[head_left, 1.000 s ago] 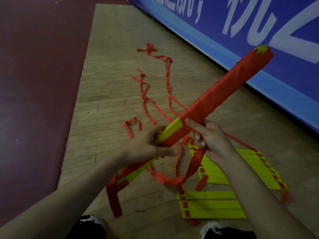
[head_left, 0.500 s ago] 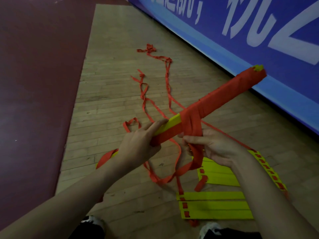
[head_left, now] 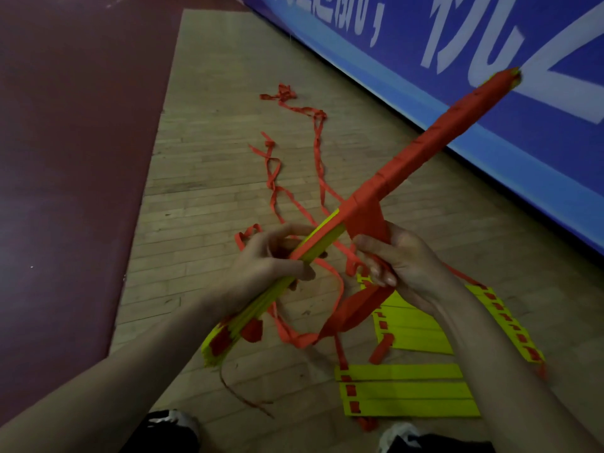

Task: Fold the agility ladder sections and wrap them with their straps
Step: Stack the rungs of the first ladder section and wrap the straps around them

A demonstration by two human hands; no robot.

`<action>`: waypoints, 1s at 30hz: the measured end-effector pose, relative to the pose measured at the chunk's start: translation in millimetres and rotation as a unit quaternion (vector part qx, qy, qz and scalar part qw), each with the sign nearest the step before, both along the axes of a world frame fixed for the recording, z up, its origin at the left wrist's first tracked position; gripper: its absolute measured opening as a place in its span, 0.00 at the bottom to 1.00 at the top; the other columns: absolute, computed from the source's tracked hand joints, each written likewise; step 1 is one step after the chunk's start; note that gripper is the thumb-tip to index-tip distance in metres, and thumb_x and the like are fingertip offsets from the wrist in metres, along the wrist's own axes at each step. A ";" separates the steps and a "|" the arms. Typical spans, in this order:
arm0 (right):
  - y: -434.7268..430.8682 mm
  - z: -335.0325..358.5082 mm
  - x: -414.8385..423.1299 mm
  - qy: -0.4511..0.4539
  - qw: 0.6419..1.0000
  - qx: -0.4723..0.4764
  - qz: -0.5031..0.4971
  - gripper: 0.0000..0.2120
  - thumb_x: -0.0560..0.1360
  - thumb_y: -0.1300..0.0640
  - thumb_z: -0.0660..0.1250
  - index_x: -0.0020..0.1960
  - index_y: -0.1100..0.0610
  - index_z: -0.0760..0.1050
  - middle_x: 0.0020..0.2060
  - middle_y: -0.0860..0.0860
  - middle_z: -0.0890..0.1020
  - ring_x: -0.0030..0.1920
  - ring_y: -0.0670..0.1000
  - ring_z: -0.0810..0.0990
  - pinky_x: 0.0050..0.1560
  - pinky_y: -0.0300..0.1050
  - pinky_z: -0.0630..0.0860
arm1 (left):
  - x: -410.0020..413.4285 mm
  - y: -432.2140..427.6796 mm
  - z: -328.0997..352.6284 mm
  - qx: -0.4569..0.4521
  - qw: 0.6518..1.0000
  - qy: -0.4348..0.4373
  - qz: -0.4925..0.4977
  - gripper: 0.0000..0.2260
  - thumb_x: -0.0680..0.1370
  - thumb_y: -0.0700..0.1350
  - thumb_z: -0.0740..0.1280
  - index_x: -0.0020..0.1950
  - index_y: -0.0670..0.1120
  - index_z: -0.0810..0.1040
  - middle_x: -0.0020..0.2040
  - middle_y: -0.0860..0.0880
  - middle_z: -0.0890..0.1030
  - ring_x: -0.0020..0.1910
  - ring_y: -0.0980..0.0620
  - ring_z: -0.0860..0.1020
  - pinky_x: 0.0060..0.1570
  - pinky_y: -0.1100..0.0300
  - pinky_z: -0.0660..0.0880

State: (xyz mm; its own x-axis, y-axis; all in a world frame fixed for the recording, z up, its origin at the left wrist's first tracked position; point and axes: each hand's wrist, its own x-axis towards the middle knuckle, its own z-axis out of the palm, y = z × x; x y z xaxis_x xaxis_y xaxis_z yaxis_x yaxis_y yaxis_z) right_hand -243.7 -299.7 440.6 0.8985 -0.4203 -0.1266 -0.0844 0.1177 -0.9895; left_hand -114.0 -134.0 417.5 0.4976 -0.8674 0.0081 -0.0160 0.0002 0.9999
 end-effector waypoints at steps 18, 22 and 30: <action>5.2 -4.9 4.0 -0.016 0.997 0.024 -0.070 0.09 0.69 0.56 0.70 0.33 0.57 0.74 0.19 0.49 0.70 0.16 0.43 0.61 0.24 0.39 0.60 | 1.0 -2.2 -4.3 0.094 0.966 -0.240 -0.022 0.19 0.72 0.50 0.71 0.61 0.48 0.76 0.48 0.47 0.83 0.44 0.49 0.83 0.46 0.53 0.79; 2.1 -8.1 9.9 -0.016 0.992 0.046 -0.114 0.10 0.73 0.57 0.70 0.36 0.56 0.73 0.20 0.47 0.71 0.18 0.43 0.63 0.23 0.38 0.60 | -4.7 -6.1 -19.0 0.194 0.845 -0.495 0.055 0.34 0.69 0.64 0.68 0.71 0.54 0.62 0.60 0.49 0.78 0.51 0.45 0.79 0.44 0.48 0.77; -1.9 -4.3 3.3 0.047 0.997 0.049 -0.037 0.05 0.76 0.61 0.66 0.41 0.59 0.75 0.29 0.51 0.79 0.25 0.45 0.76 0.27 0.36 0.74 | -5.2 -7.3 -22.4 0.141 0.854 -0.485 0.124 0.30 0.69 0.51 0.71 0.71 0.53 0.69 0.61 0.51 0.78 0.55 0.44 0.78 0.43 0.54 0.73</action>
